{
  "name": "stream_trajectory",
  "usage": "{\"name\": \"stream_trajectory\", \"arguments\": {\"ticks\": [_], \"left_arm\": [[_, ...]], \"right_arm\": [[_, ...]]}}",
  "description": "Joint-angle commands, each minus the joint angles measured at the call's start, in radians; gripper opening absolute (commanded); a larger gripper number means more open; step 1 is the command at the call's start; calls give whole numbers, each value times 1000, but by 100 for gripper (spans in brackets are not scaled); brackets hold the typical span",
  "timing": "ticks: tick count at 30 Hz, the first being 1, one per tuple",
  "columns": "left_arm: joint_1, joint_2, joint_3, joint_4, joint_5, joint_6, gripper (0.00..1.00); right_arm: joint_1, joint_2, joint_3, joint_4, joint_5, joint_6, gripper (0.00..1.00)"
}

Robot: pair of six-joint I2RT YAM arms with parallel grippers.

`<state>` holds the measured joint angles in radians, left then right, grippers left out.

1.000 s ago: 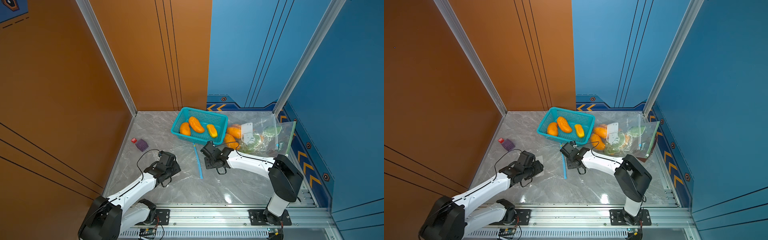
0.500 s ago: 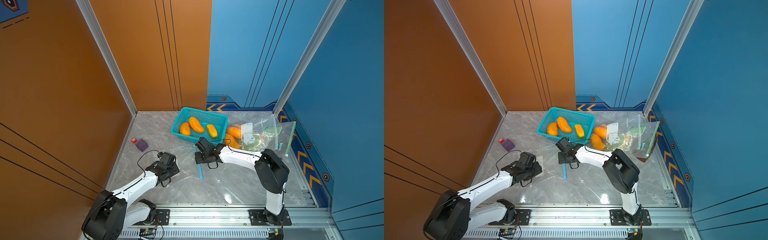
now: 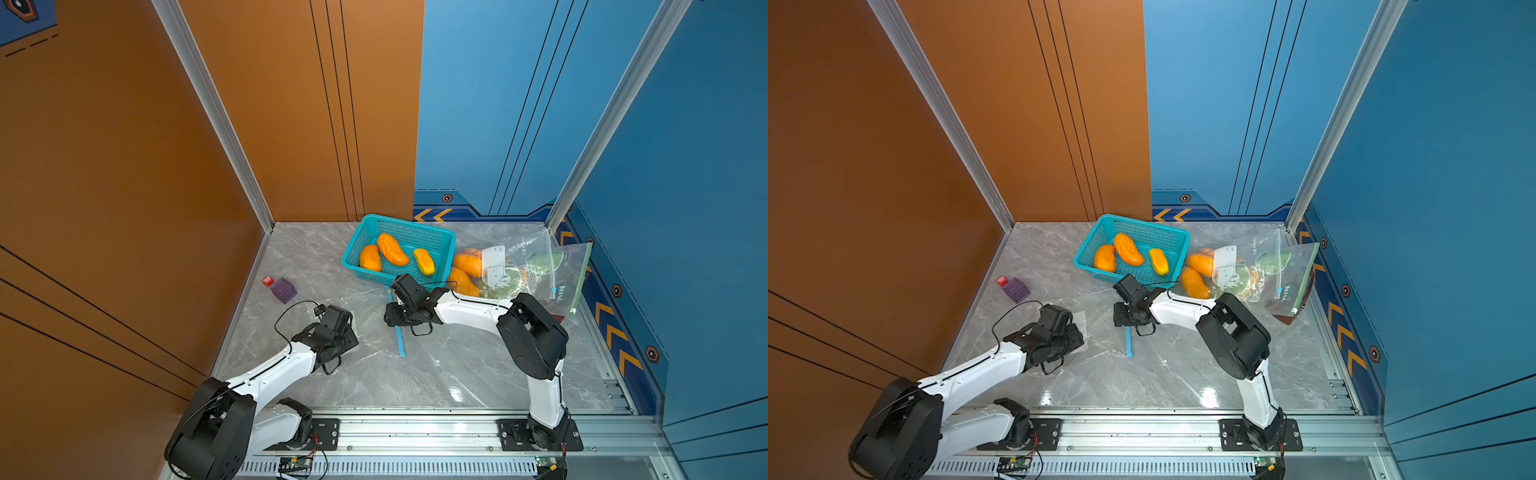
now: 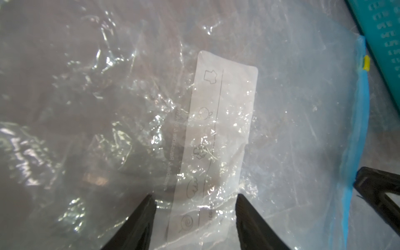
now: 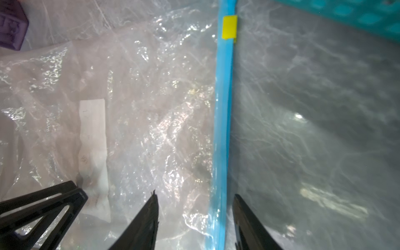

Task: Place the mango in a zip-top bag and seal the zipper
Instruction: Pick up the zipper food storage bag at the center of the board.

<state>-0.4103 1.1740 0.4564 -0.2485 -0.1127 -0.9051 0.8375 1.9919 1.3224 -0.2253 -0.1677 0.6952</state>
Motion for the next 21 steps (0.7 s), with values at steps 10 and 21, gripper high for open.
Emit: {"name": "stream_trajectory", "arguments": {"ticks": [10,21], "left_arm": [[5,31,-24,-45,-17,17,62],[4,26,-22,-44,-18,9,62]], "right_arm": [[-12,-33,-26,138,-156,38,42],[-18,-70,-126,128,-105,57,44]]}}
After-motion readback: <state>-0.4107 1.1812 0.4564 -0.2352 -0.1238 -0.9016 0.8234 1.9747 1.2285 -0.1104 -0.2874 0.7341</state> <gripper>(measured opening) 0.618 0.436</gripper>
